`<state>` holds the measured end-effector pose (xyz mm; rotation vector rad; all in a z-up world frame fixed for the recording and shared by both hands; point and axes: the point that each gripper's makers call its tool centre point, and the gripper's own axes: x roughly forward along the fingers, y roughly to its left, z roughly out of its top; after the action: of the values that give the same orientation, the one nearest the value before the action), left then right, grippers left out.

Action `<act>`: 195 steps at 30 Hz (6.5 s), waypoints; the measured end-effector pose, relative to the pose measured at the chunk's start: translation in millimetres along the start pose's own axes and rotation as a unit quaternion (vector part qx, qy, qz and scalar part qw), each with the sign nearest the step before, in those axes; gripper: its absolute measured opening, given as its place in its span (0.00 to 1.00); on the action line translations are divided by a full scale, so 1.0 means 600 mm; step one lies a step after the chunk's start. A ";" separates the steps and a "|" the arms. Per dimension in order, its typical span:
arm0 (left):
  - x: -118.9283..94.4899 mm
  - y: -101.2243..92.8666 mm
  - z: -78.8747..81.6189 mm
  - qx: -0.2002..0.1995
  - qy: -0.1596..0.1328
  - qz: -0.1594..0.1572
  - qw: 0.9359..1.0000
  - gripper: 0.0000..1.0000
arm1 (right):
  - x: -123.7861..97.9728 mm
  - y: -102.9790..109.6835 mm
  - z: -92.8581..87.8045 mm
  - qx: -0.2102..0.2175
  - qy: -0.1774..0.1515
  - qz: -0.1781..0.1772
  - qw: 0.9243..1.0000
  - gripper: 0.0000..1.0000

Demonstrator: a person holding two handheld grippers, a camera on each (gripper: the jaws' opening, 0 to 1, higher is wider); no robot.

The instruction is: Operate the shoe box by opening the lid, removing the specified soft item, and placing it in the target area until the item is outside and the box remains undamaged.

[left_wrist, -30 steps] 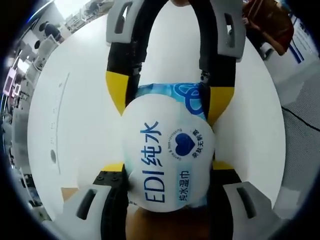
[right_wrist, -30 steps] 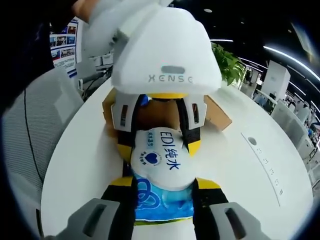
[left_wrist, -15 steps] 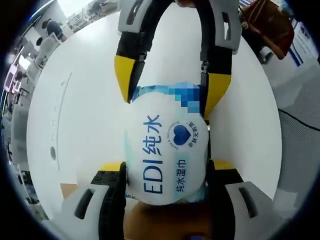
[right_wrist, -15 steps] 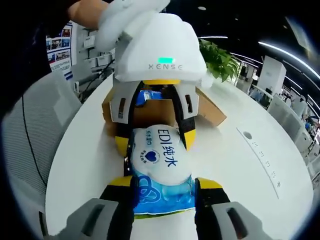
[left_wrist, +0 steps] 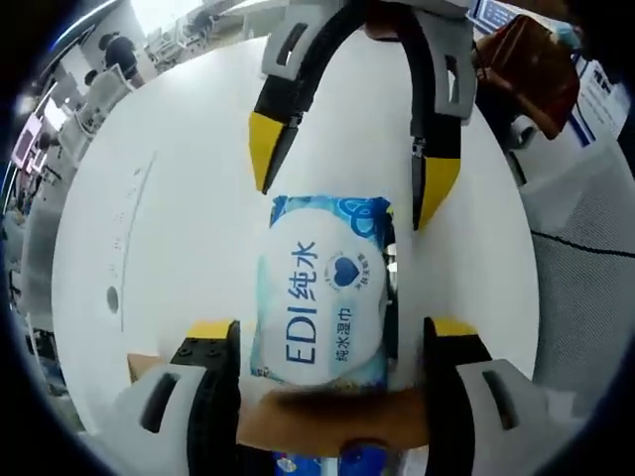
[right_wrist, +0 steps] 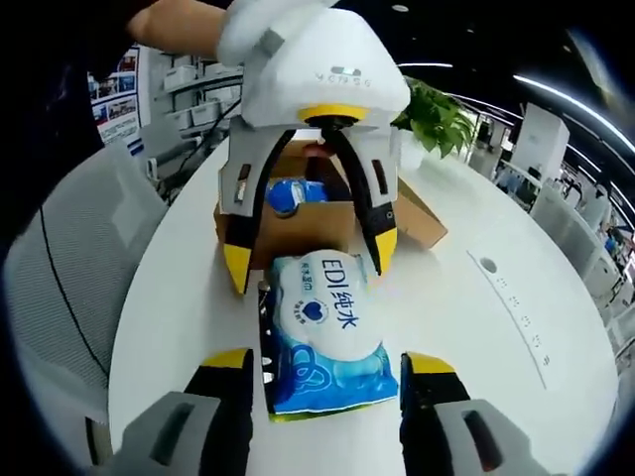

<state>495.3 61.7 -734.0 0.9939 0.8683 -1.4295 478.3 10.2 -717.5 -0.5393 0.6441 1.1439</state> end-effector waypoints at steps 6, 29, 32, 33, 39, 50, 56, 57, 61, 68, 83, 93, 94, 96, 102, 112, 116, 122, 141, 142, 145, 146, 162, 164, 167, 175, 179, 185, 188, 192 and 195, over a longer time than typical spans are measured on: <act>-0.022 -0.010 -0.001 0.003 -0.010 -0.005 1.000 0.81 | -0.015 0.012 0.006 0.003 0.009 0.008 1.000 0.59; -0.110 -0.033 -0.005 -0.024 -0.051 0.015 0.998 0.95 | -0.087 0.031 0.060 0.030 0.007 -0.020 0.999 0.66; -0.119 -0.037 -0.004 -0.029 -0.059 0.017 0.998 0.99 | -0.093 0.031 0.069 0.030 0.006 -0.027 0.999 0.66; -0.122 -0.037 -0.004 -0.030 -0.062 0.019 0.997 0.99 | -0.093 0.031 0.069 0.030 0.006 -0.028 0.999 0.67; -0.150 -0.038 -0.002 -0.042 -0.090 0.031 0.995 0.99 | -0.097 0.037 0.086 0.026 0.005 -0.034 0.999 0.67; -0.191 -0.032 -0.040 -0.062 -0.111 0.060 0.990 0.99 | -0.077 0.050 0.133 0.021 -0.009 -0.029 0.999 0.71; -0.211 -0.026 -0.075 -0.081 -0.121 0.079 0.986 0.98 | -0.058 0.059 0.158 0.019 -0.016 -0.021 0.999 0.74; -0.214 -0.025 -0.080 -0.083 -0.122 0.082 0.986 0.97 | -0.055 0.060 0.161 0.018 -0.017 -0.019 1.000 0.74; -0.221 -0.023 -0.103 -0.098 -0.130 0.089 0.983 0.95 | -0.041 0.063 0.177 0.013 -0.019 -0.013 1.000 0.75; -0.228 -0.020 -0.137 -0.113 -0.136 0.102 0.979 0.92 | -0.021 0.065 0.215 0.009 -0.037 -0.012 0.999 0.74; -0.230 -0.008 -0.193 -0.129 -0.149 0.146 0.970 0.70 | 0.044 0.067 0.251 -0.010 -0.043 -0.020 0.999 0.68; -0.220 0.005 -0.229 -0.121 -0.144 0.170 0.967 0.53 | 0.086 0.056 0.251 -0.022 -0.032 -0.042 0.998 0.50; -0.219 0.007 -0.230 -0.122 -0.145 0.170 0.967 0.52 | 0.089 0.053 0.248 -0.026 -0.026 -0.048 0.998 0.48; -0.216 0.009 -0.232 -0.124 -0.148 0.170 0.966 0.51 | 0.100 0.056 0.247 -0.023 -0.027 -0.045 0.998 0.47; -0.203 0.019 -0.239 -0.124 -0.149 0.173 0.966 0.45 | 0.125 0.059 0.244 -0.029 -0.024 -0.047 0.998 0.41; -0.169 0.023 -0.256 -0.122 -0.145 0.166 0.968 0.35 | 0.161 0.036 0.240 -0.031 -0.015 -0.080 0.996 0.25; -0.156 0.036 -0.269 -0.128 -0.139 0.169 0.967 0.30 | 0.172 0.030 0.238 -0.026 -0.010 -0.086 0.996 0.20; -0.145 0.043 -0.279 -0.129 -0.131 0.168 0.968 0.26 | 0.190 0.029 0.230 -0.028 0.011 -0.087 0.996 0.18; -0.120 0.050 -0.293 -0.141 -0.122 0.165 0.968 0.17 | 0.240 0.022 0.204 -0.051 0.089 -0.088 0.991 0.08; -0.118 0.051 -0.295 -0.141 -0.119 0.167 0.968 0.16 | 0.241 0.021 0.201 -0.059 0.096 -0.090 0.990 0.08; -0.114 0.055 -0.301 -0.147 -0.114 0.170 0.968 0.14 | 0.243 0.018 0.198 -0.079 0.110 -0.096 0.986 0.05; -0.114 0.056 -0.302 -0.149 -0.113 0.172 0.967 0.13 | 0.246 0.020 0.198 -0.080 0.110 -0.094 0.986 0.04; -0.117 0.052 -0.301 -0.155 -0.123 0.181 0.963 0.00 | 0.239 0.020 0.198 -0.070 0.107 -0.104 0.986 0.00; -0.119 0.048 -0.301 -0.155 -0.123 0.183 0.963 0.00 | 0.238 0.022 0.199 -0.069 0.106 -0.104 0.987 0.00; -0.124 0.046 -0.302 -0.155 -0.123 0.186 0.962 0.00 | 0.236 0.024 0.204 -0.068 0.101 -0.102 0.987 0.00; -0.145 0.048 -0.302 -0.161 -0.130 0.196 0.959 0.00 | 0.226 0.026 0.224 -0.075 0.088 -0.111 0.987 0.00; -0.161 0.048 -0.296 -0.165 -0.137 0.202 0.956 0.00 | 0.216 0.023 0.236 -0.076 0.083 -0.115 0.987 0.00; -0.178 0.046 -0.292 -0.159 -0.141 0.213 0.954 0.00 | 0.203 0.023 0.251 -0.082 0.075 -0.121 0.986 0.00; -0.188 0.043 -0.290 -0.160 -0.141 0.215 0.953 0.00 | 0.197 0.025 0.259 -0.088 0.073 -0.124 0.986 0.00; -0.204 0.044 -0.288 -0.157 -0.142 0.220 0.952 0.00 | 0.189 0.025 0.271 -0.092 0.068 -0.128 0.985 0.00; -0.215 0.043 -0.285 -0.155 -0.143 0.222 0.952 0.00 | 0.181 0.026 0.283 -0.097 0.064 -0.130 0.985 0.00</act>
<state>539.1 265.2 -677.0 0.6668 0.5841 -0.9816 525.2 202.5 -676.4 -0.8441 0.5555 0.9357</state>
